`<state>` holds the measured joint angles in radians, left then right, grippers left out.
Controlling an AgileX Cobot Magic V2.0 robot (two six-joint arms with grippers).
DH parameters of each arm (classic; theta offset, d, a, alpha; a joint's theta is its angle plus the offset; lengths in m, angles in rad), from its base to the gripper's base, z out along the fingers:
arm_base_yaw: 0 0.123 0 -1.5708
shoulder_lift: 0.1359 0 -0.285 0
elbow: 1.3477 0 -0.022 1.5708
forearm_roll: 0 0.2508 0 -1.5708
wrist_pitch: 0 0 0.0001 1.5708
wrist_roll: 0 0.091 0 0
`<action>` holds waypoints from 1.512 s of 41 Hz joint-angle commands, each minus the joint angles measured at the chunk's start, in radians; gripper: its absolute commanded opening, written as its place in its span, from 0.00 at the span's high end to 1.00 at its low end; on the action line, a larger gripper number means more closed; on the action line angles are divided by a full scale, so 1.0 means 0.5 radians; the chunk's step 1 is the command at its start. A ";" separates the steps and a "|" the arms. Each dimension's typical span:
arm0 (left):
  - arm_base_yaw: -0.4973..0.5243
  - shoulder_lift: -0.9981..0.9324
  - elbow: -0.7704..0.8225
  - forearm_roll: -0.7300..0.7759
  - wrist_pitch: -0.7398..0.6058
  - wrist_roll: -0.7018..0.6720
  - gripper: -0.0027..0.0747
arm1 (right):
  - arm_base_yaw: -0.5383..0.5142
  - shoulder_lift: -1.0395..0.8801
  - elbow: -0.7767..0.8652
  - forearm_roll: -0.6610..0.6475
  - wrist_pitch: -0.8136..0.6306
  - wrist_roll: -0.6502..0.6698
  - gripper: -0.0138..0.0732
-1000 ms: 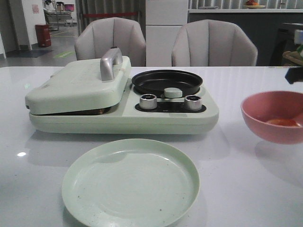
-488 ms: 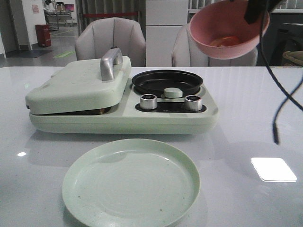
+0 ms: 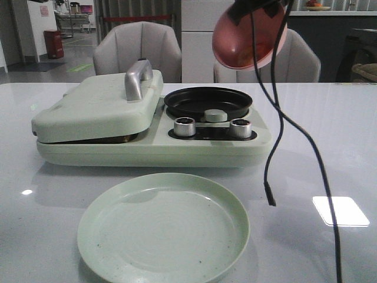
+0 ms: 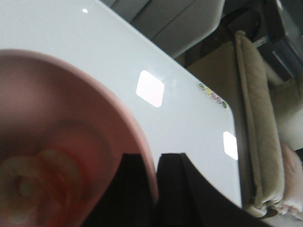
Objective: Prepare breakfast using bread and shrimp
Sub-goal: 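Lift the bowl over the frying pan and tip the shrimp in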
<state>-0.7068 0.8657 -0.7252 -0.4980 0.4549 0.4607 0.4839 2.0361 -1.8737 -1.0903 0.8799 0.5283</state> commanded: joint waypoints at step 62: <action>-0.015 -0.012 -0.059 -0.032 -0.083 0.007 0.84 | 0.313 0.063 -0.410 -1.443 0.384 0.097 0.79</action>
<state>-0.7068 0.8657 -0.7252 -0.4962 0.4925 0.4629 0.6402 2.1407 -2.0240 -1.7171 1.0445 0.6011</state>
